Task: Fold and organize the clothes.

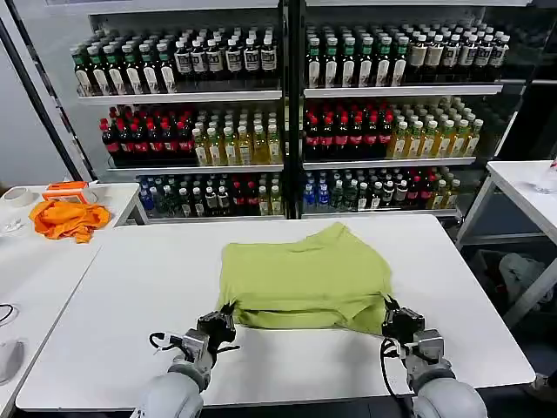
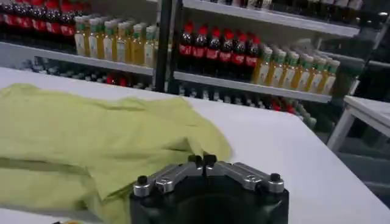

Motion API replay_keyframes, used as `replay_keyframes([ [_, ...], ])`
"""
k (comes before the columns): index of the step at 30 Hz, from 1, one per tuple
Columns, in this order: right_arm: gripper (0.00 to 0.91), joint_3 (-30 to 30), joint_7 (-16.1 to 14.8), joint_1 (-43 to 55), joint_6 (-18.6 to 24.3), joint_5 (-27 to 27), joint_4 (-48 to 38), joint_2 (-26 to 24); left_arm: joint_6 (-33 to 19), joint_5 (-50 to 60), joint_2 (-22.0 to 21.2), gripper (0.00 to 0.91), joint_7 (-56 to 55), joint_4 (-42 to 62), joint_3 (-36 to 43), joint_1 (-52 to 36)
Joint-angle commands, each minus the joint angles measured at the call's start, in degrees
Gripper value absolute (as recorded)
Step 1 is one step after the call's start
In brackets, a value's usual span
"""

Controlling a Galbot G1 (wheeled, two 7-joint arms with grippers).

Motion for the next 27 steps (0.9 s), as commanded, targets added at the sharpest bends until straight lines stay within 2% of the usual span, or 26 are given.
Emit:
replay_keyframes([
  [1,0.343,-1.93,-0.12,3.71,-1.05,-1.87,-4.85,-0.10,-0.33,0.71,-0.12,0.131,-0.01,2.57,0.90,-2.77],
  [2,0.907,-2.01,-0.20,3.73,-1.29,-2.09,-4.95,-0.04,-0.33,1.13,-0.35,0.343,-0.10,2.61,1.01,-2.73],
  [3,0.907,-2.04,-0.30,3.65,-1.21,-2.22,-5.02,0.04,-0.35,1.49,-0.43,0.524,-0.21,2.59,1.08,-2.62],
  [4,0.907,-2.03,-0.41,3.48,-1.26,-2.53,-4.92,0.18,-0.34,1.76,-0.55,0.907,-0.28,2.53,1.10,-2.38],
  [8,0.907,-0.94,-0.60,2.01,-0.92,-2.61,-3.44,0.50,-0.19,2.15,-1.03,0.907,-0.78,1.78,0.58,-0.87],
  [17,0.907,6.57,-0.54,-8.15,-0.05,-0.62,3.38,1.52,-0.21,2.05,-2.48,0.907,-1.28,-1.87,-2.00,6.07],
  [26,0.907,6.03,0.61,-8.60,-1.81,4.03,2.26,2.27,-0.58,1.76,-2.39,0.907,-1.70,-0.68,-2.52,6.78],
  [27,0.907,5.98,0.72,-8.43,-1.95,4.43,2.13,2.30,-0.66,1.74,-2.38,0.856,-1.81,-0.33,-2.44,6.14],
])
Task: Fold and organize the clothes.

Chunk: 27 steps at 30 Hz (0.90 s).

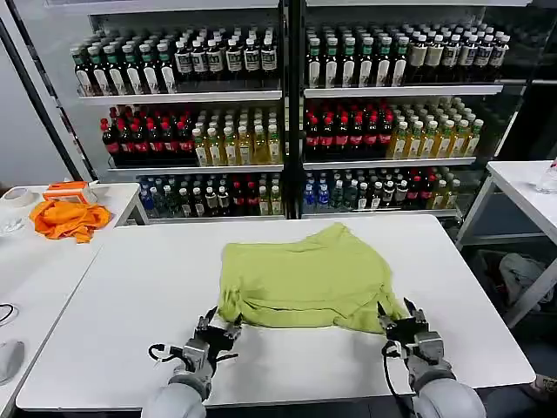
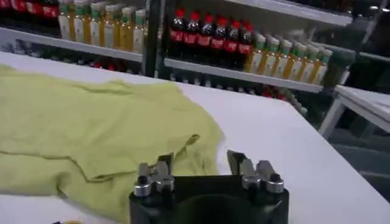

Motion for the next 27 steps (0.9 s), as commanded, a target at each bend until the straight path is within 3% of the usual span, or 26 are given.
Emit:
replay_keyframes([
  [1,0.907,1.65,0.57,-2.12,-1.13,3.88,0.57,0.16,-0.02,0.07,-0.15,0.796,-0.07,0.46,-0.42,0.78],
  [2,0.867,1.60,0.57,-1.98,-1.18,4.15,0.27,0.08,-0.12,-0.03,-0.09,0.715,-0.03,0.56,-0.34,0.30],
  [3,0.766,1.54,0.61,-1.93,-1.23,4.43,0.12,0.03,-0.33,-0.14,-0.06,0.685,0.00,0.60,-0.23,-0.11],
  [4,0.564,1.44,0.66,-1.79,-1.40,4.89,-0.24,-0.07,-0.67,-0.29,0.01,0.645,0.03,0.59,-0.14,-0.45],
  [5,0.423,1.28,0.66,-1.68,-1.38,5.07,-0.53,-0.11,-0.90,-0.45,0.08,0.605,0.05,0.59,-0.11,-0.67],
  [6,0.151,1.07,0.72,-1.57,-1.37,5.30,-0.84,-0.12,-1.36,-0.60,0.19,0.524,0.08,0.55,-0.09,-0.85],
  [8,0.000,0.78,0.76,-1.38,-1.25,5.48,-1.14,-0.08,-2.53,-1.46,0.44,0.393,0.17,0.35,-0.13,-1.11],
  [10,0.000,0.52,0.78,-1.19,-1.24,5.68,-1.43,0.05,-4.61,-1.88,0.82,0.191,0.28,0.28,-0.29,-1.40],
  [12,0.000,0.40,0.80,-1.07,-1.24,5.72,-1.60,0.13,-4.99,-2.36,1.08,0.111,0.52,0.29,-0.36,-1.54],
  [27,0.000,0.63,0.65,-1.23,-1.07,6.11,-1.63,-0.58,-1.06,0.38,2.20,0.040,2.56,3.00,0.40,-1.91],
])
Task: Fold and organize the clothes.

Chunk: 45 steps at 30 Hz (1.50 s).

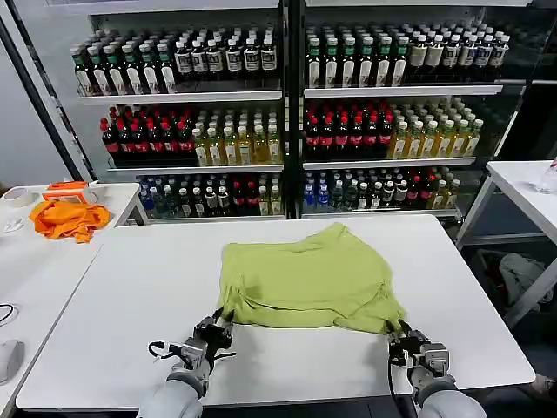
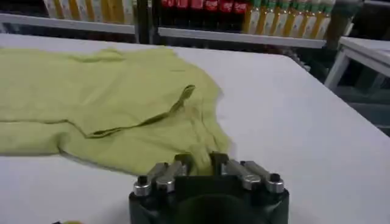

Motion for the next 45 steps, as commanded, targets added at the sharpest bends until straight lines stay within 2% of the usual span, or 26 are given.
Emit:
replay_keyframes([
  [1,0.000,0.14,0.02,-0.38,0.07,0.53,0.23,-0.05,0.92,0.52,0.15,0.030,0.46,0.34,0.05,-0.11],
  [11,0.000,1.31,-0.10,-2.35,0.31,0.95,2.56,-1.27,-0.58,-2.61,0.40,0.020,1.25,-5.25,-0.70,4.24],
  [26,0.000,6.36,-0.27,-11.13,0.58,2.30,8.89,-4.30,-2.60,-2.35,0.08,0.020,0.66,-13.95,-2.97,17.99],
  [34,0.000,10.12,-1.06,-15.58,2.03,1.40,8.44,-6.31,-3.19,-0.89,0.15,0.020,0.26,-15.79,-3.61,21.50],
  [42,0.000,12.87,-1.08,-15.25,2.20,0.52,6.78,-7.43,-3.45,0.45,-0.14,0.020,0.00,-19.24,-3.34,24.42],
  [43,0.242,12.59,-0.91,-14.32,1.66,-0.41,6.52,-7.17,-3.50,0.50,-0.18,0.020,-0.03,-19.50,-3.27,24.59],
  [44,0.645,12.47,-1.07,-14.07,1.66,-0.61,6.53,-7.13,-3.52,0.56,-0.21,0.030,-0.08,-19.66,-3.15,24.60],
  [45,0.907,12.32,-1.13,-13.75,1.72,-0.96,6.76,-6.98,-3.52,0.61,-0.30,0.171,-0.11,-19.68,-3.05,24.55],
])
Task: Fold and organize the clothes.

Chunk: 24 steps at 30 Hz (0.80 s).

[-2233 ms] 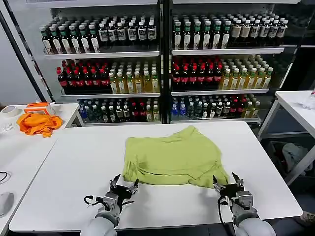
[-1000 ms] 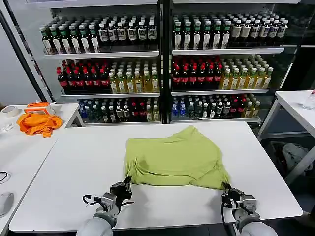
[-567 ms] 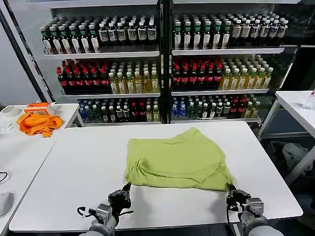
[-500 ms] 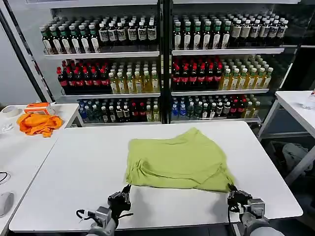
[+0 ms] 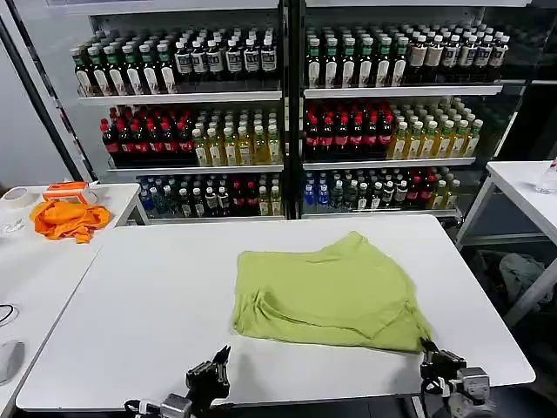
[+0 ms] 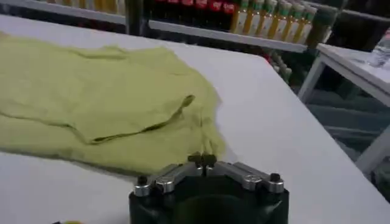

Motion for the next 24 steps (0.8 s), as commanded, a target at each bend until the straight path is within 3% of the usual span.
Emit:
replay_keyframes([
  [1,0.907,1.96,0.01,-0.11,-0.12,-1.69,0.29,-0.35,-0.11,0.46,-0.08,0.363,0.00,-2.55,0.18,2.54],
  [2,0.907,1.97,0.01,0.01,-0.04,-1.68,0.46,-0.25,-0.05,0.52,-0.13,0.846,0.01,-2.39,0.42,2.04],
  [3,0.907,1.97,0.03,0.13,0.18,-1.68,0.94,-0.05,0.16,0.68,-0.14,0.907,0.03,-2.14,0.63,1.25],
  [9,0.907,2.26,0.05,0.40,3.06,-1.30,3.52,0.37,1.03,0.64,0.07,0.907,-0.08,1.75,2.41,-4.15],
  [14,0.907,0.66,1.70,7.61,0.22,6.91,2.56,-2.04,1.19,-0.23,0.07,0.907,-0.63,5.24,3.31,-9.48],
  [19,0.907,-7.22,4.48,23.53,-3.26,14.33,-5.10,-5.97,4.27,-10.23,0.76,0.907,-2.83,8.16,4.18,-19.31],
  [24,0.907,-16.93,5.84,37.43,-3.34,19.16,-15.14,-7.59,7.54,-17.51,1.54,0.907,-5.67,13.24,5.33,-30.28],
])
